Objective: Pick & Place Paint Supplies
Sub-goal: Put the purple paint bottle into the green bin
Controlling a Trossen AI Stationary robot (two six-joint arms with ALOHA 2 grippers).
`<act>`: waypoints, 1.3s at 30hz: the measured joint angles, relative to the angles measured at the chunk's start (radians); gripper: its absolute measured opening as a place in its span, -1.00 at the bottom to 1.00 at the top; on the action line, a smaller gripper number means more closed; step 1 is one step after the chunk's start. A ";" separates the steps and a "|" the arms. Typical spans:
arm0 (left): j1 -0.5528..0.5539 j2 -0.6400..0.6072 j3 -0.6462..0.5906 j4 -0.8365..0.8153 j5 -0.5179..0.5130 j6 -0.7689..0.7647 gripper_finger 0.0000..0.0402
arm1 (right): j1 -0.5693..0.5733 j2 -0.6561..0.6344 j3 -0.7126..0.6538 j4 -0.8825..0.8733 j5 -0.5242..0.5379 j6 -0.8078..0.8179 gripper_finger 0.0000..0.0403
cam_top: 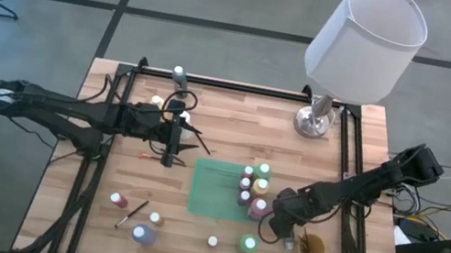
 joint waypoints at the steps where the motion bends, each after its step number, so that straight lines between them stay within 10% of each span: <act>1: 0.000 0.000 0.000 0.000 0.000 0.000 -0.06 | 0.000 -0.003 -0.011 0.014 0.000 0.014 0.32; 22: 0.000 0.000 0.000 0.000 0.000 0.000 -0.06 | -0.012 0.002 -0.007 0.021 0.029 0.043 -0.34; 39: 0.000 0.000 0.000 0.000 0.000 0.000 -0.06 | -0.114 -0.030 -0.005 -0.035 0.171 -0.118 -0.44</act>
